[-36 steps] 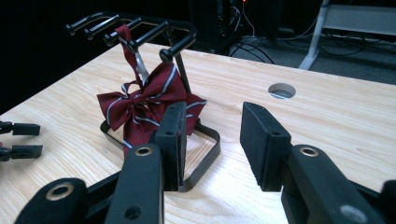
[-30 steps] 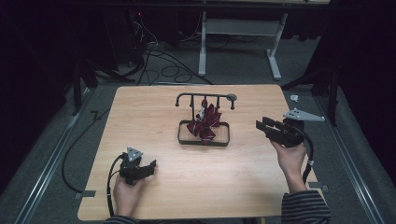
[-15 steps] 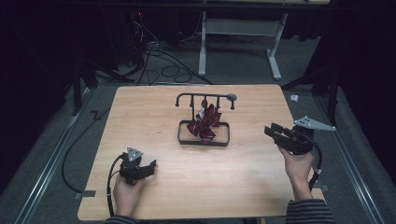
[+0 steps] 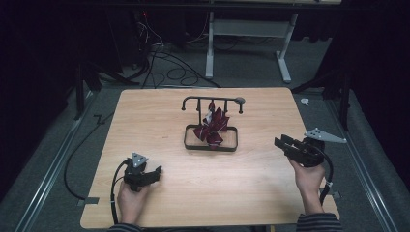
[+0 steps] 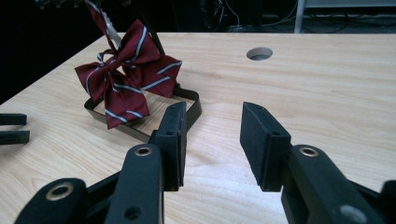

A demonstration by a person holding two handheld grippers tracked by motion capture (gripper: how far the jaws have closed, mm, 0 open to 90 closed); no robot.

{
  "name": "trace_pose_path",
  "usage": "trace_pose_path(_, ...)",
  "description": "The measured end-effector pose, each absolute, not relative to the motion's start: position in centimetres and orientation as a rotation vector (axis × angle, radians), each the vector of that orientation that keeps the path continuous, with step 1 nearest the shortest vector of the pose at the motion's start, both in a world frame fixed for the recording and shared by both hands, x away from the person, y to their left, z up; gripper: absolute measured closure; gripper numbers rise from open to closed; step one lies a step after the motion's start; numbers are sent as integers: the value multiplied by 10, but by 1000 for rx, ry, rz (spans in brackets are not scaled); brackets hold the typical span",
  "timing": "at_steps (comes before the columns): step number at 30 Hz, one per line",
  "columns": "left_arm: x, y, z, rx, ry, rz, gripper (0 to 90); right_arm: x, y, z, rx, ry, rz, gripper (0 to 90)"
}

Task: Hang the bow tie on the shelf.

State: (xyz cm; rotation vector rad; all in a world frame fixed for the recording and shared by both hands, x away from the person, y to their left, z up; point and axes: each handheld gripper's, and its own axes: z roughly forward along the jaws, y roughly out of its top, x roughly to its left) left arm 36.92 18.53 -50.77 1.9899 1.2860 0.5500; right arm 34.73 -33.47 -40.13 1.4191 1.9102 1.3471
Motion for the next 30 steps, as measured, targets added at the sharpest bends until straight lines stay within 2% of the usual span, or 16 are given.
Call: trace_pose_path(30,369,185,-508,1990,1286,550,288,348,-317,-452,1489,2002,1300,626)
